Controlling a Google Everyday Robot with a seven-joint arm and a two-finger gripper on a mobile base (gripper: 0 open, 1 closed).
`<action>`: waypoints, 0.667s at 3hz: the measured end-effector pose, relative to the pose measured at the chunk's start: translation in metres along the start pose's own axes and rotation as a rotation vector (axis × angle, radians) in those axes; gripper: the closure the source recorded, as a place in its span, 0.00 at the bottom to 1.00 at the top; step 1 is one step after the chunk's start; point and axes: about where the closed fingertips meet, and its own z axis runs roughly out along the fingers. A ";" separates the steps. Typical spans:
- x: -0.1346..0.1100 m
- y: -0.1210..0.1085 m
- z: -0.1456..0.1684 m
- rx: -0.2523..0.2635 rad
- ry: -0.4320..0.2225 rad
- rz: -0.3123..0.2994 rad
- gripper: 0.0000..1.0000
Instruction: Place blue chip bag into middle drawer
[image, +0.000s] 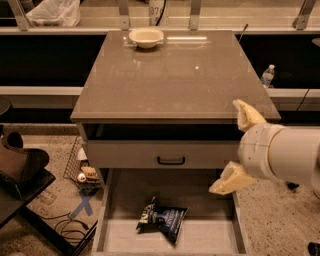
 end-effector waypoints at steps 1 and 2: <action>0.002 -0.024 -0.003 0.013 0.008 -0.026 0.00; 0.013 -0.067 -0.023 0.009 -0.007 -0.075 0.00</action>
Offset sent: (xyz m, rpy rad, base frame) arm 0.0644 -0.0788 0.1109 -0.0634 -0.0803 0.1096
